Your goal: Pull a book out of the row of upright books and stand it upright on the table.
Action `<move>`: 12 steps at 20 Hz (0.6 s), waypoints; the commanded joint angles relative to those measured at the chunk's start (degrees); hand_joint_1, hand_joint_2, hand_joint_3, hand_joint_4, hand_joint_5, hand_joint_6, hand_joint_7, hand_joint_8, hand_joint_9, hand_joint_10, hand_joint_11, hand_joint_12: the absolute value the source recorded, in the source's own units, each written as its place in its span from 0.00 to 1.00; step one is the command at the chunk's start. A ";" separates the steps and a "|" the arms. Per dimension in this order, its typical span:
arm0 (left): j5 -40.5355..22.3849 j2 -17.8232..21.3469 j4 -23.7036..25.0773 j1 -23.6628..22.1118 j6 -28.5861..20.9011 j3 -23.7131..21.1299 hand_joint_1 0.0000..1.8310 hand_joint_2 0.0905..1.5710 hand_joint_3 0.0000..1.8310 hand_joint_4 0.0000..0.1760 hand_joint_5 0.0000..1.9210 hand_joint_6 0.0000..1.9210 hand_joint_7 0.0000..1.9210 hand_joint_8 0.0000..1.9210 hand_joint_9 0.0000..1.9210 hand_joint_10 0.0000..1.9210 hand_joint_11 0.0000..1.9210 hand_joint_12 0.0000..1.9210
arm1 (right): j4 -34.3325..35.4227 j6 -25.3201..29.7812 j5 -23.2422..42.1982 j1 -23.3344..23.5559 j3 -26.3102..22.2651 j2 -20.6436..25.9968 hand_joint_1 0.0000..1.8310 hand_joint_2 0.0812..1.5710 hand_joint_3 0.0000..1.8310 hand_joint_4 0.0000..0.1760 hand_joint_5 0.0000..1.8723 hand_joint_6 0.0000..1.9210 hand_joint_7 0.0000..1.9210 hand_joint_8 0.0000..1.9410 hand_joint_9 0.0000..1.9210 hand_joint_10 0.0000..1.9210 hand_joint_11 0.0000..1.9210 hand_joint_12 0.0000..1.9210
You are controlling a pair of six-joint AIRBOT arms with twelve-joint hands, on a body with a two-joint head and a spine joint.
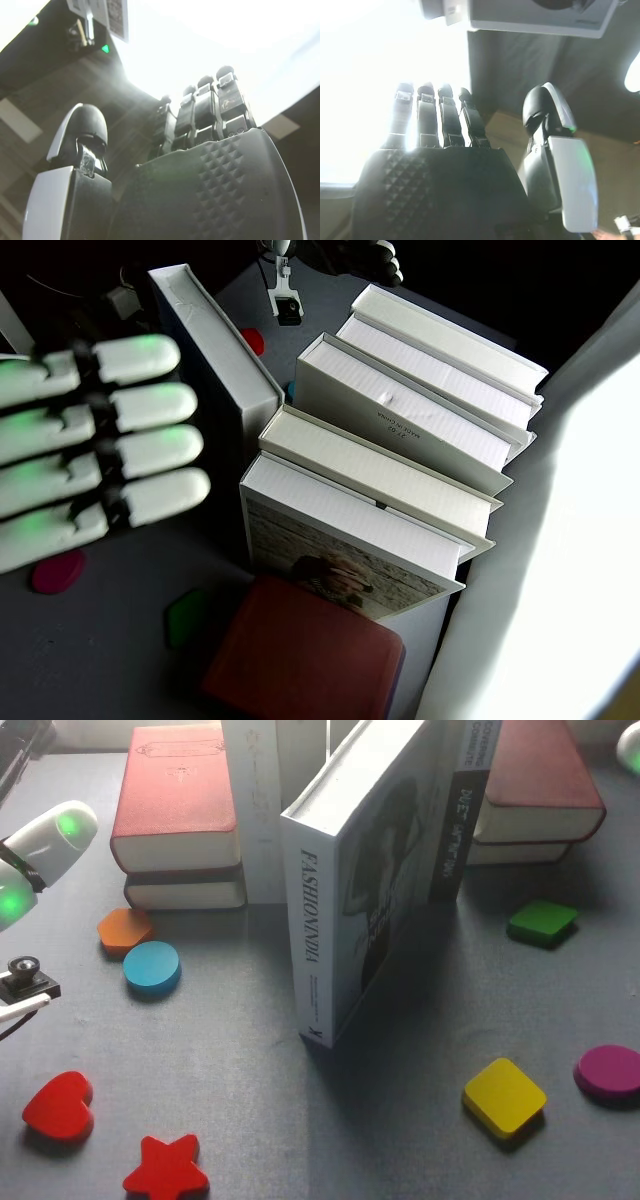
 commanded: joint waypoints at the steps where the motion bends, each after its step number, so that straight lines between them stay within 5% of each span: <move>1: -7.71 0.33 -0.84 -0.30 -0.37 -0.07 0.21 0.88 0.00 0.28 0.01 0.00 0.00 0.00 0.00 0.00 0.00 0.15 | 4.43 -0.52 11.73 -0.91 -0.54 0.06 0.07 0.87 0.01 0.00 0.00 0.00 0.00 0.00 0.00 0.00 0.00 0.00; 4: -8.30 0.28 -0.91 -0.30 -0.43 -0.20 0.19 0.91 0.00 0.33 0.00 0.00 0.00 0.00 0.00 0.00 0.00 0.00 | 10.79 -2.09 19.54 -7.71 -2.49 -0.18 0.08 0.88 0.01 0.00 0.00 0.00 0.00 0.00 0.00 0.00 0.00 0.00; 8: -8.93 0.33 -0.32 -0.31 -0.51 -0.58 0.13 0.90 0.00 0.56 0.00 0.00 0.00 0.00 0.00 0.00 0.00 0.00 | 15.32 -2.81 26.47 -13.96 -4.24 -0.32 0.10 0.90 0.01 0.00 0.00 0.00 0.00 0.00 0.00 0.00 0.00 0.00; 10: -9.03 0.51 0.04 -0.31 -0.63 -0.92 0.08 0.90 0.00 0.55 0.00 0.00 0.00 0.00 0.00 0.00 0.02 0.01 | 15.22 -3.43 27.22 -14.28 -4.99 -0.42 0.15 0.89 0.00 0.00 0.00 0.00 0.00 0.00 0.00 0.00 0.00 0.00; 12: -9.04 0.68 0.56 -0.47 -0.90 -1.08 0.07 0.89 0.00 0.53 0.00 0.00 0.00 0.00 0.00 0.00 0.00 0.13 | 14.81 -4.09 28.00 -14.34 -5.70 -0.35 0.16 0.90 0.00 0.00 0.00 0.00 0.00 0.00 0.00 0.00 0.00 0.00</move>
